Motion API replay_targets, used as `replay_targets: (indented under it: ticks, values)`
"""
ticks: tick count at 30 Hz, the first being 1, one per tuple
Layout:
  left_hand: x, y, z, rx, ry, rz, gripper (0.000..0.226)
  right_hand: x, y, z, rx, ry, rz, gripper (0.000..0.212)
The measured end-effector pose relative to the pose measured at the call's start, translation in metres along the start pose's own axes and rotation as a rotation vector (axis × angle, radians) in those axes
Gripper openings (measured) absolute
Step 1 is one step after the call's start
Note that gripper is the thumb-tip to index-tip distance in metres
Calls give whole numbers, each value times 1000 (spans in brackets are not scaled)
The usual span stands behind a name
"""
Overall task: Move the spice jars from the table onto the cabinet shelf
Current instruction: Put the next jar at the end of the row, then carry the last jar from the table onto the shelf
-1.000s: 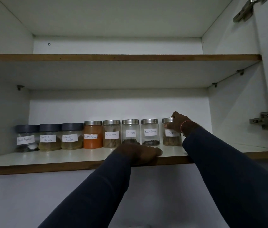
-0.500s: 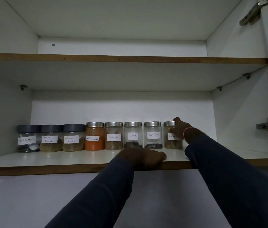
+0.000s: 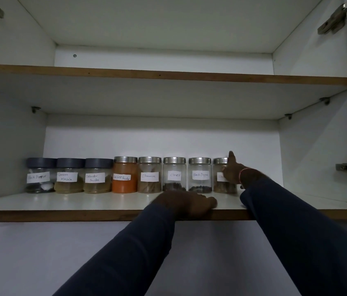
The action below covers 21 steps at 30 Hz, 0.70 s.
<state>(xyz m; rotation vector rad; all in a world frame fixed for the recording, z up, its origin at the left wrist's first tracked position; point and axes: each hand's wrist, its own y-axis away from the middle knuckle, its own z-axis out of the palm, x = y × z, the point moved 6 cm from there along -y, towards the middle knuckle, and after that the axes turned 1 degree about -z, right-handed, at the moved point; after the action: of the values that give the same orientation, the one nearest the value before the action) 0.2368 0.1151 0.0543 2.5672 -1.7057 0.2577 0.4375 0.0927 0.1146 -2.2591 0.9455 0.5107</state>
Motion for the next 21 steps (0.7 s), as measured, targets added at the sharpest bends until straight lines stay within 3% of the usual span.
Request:
replay_targets:
  ticks: [5,9,12,17,21]
  values:
    - [-2,-7,0,39,-78,42,53,2,-4,-1,3,-6,-24,85]
    - [-6,-4,-5,206,-40,16,55,3,6,-2,35,-30,14,89]
    - [-10,5,-13,369,43,21,45,-5,29,-12,110,87,-7,81]
    - [-2,32,-21,708,-49,109,40,-24,120,-23,221,58,-340,35]
    - [8,50,-18,800,-84,141,48,6,240,-8,420,-7,-595,27]
